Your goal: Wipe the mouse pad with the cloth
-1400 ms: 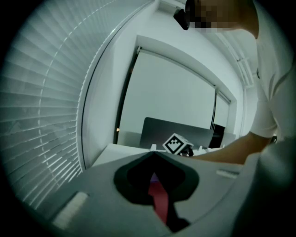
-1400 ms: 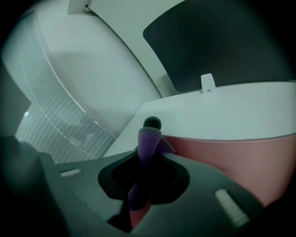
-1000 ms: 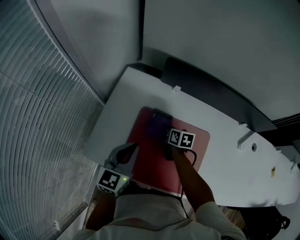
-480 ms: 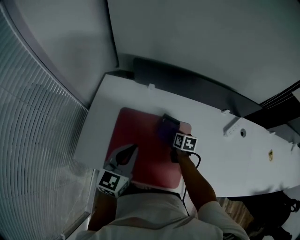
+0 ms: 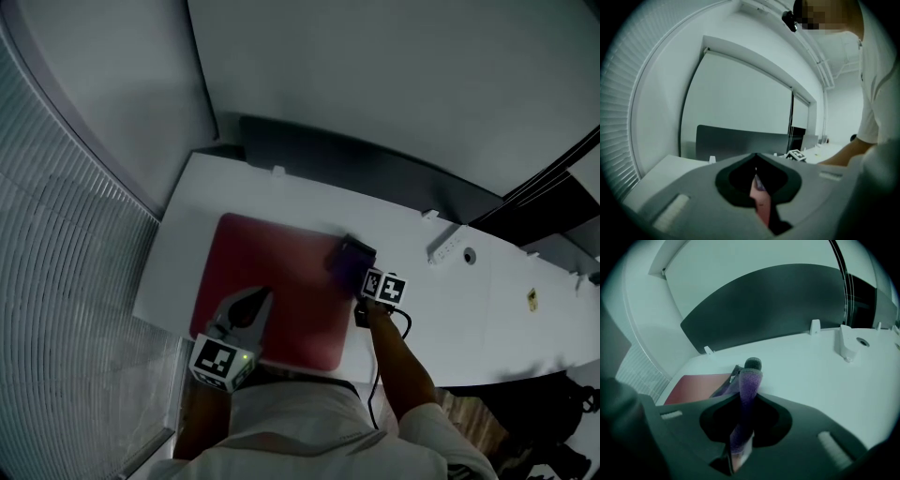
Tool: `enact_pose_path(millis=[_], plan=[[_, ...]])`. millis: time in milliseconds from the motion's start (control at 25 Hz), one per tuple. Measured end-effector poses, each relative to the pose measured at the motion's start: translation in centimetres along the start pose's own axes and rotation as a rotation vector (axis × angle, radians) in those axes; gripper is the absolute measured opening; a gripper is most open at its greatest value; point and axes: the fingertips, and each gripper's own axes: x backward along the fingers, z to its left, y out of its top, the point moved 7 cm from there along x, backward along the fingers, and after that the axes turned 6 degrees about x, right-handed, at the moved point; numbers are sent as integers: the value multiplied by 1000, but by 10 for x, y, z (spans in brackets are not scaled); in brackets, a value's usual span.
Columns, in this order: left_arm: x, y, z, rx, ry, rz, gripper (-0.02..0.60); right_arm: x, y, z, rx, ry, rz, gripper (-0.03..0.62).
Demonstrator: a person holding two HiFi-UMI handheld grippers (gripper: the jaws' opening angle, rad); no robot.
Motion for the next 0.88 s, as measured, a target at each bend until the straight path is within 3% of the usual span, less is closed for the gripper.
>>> enact_pose_path(millis=[240,360,680,880], plan=[[1,0,-12,10,-1,-4,2,31,-5,-22,101,-84,-10,49],[8,1,-8,15,13,-2,3,56,-3,-3,134,-55,-66,49],[47,3,31,29,81,-18,2,74,11,116,131,223,-155,49],[89,7,68,43,143,-17,3,50,15,220,180,428,-129,49]])
